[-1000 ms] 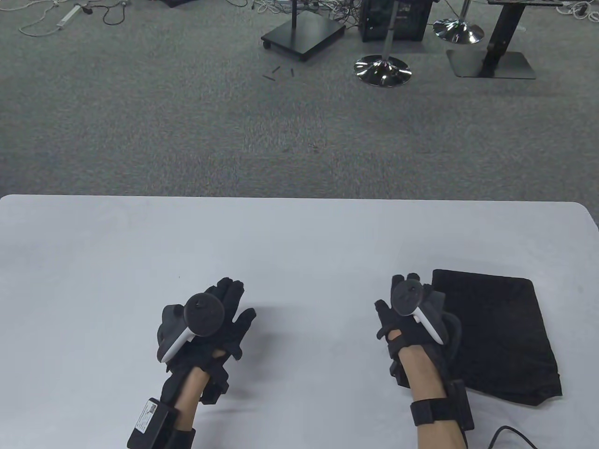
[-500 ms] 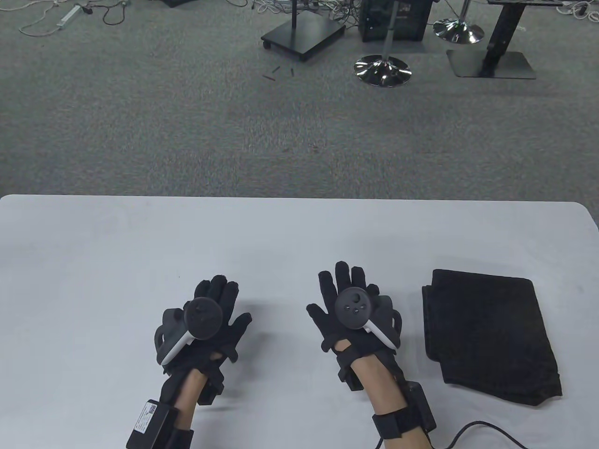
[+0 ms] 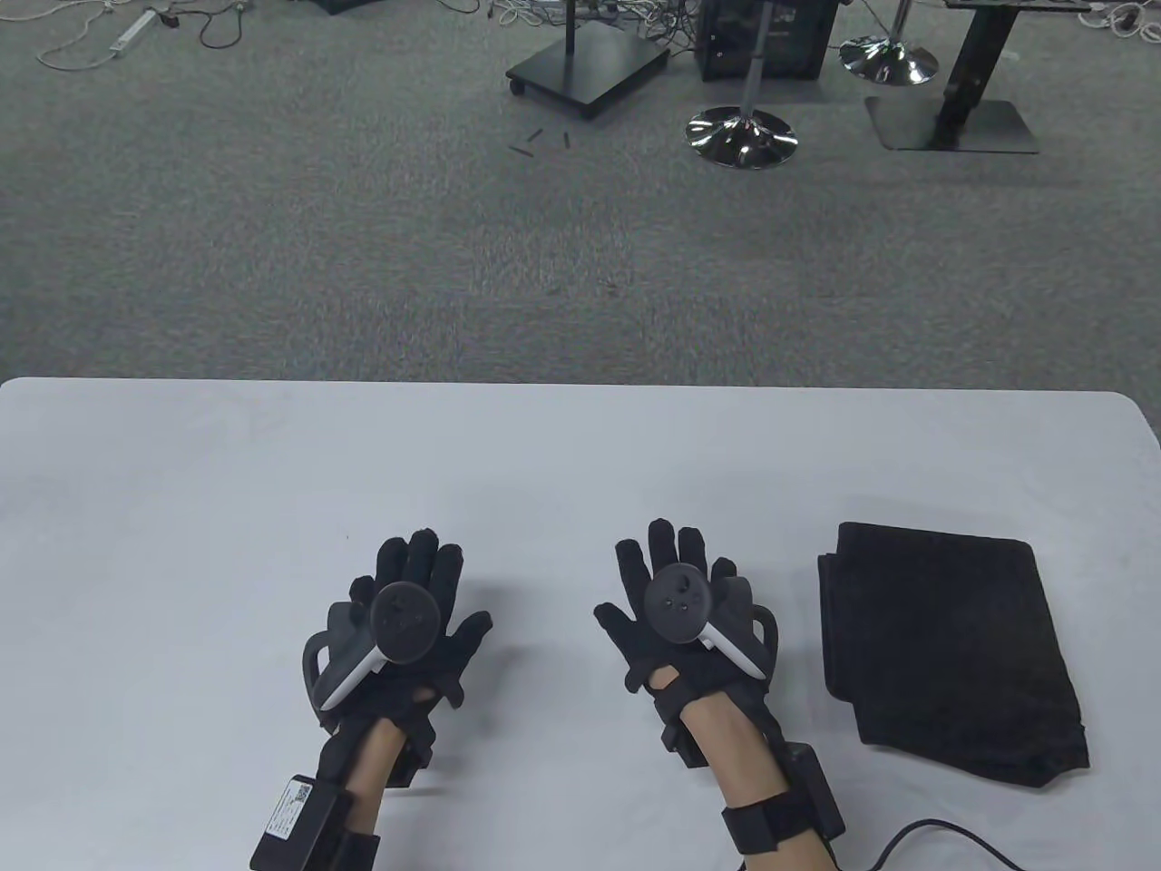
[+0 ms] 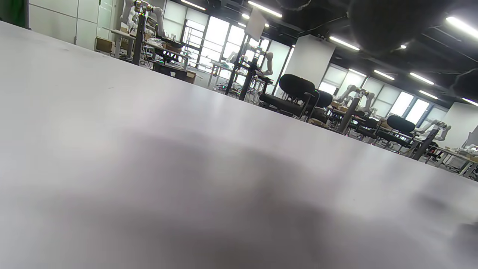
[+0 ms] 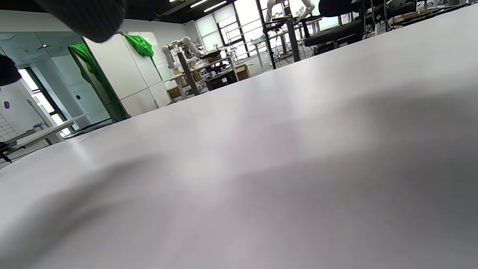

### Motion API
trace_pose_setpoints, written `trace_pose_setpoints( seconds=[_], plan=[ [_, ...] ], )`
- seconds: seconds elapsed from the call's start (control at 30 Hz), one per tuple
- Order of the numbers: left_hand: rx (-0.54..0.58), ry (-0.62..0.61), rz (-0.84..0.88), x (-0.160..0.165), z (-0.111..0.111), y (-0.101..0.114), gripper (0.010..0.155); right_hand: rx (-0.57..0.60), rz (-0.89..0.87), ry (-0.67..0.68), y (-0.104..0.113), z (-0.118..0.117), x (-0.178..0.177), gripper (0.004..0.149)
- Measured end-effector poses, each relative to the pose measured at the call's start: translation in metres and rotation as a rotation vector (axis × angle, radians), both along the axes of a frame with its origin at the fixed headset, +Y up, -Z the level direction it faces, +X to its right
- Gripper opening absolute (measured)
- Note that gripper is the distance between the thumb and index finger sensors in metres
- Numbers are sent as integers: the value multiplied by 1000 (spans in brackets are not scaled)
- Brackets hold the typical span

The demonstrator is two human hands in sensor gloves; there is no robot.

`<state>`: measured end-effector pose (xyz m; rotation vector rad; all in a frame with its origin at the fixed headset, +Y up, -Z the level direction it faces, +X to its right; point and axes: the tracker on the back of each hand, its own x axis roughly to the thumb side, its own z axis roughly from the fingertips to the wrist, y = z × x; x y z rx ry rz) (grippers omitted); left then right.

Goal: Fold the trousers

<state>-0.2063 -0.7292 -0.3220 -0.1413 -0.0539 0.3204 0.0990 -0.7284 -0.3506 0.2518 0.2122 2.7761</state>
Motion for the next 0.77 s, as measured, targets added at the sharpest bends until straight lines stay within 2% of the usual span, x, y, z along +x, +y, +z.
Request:
trace_pose_setpoints(
  seconds=[0.77],
  plan=[
    [1,5,-14,1,0,1,83,-44,2,-5,-11,2,2,69]
  ],
)
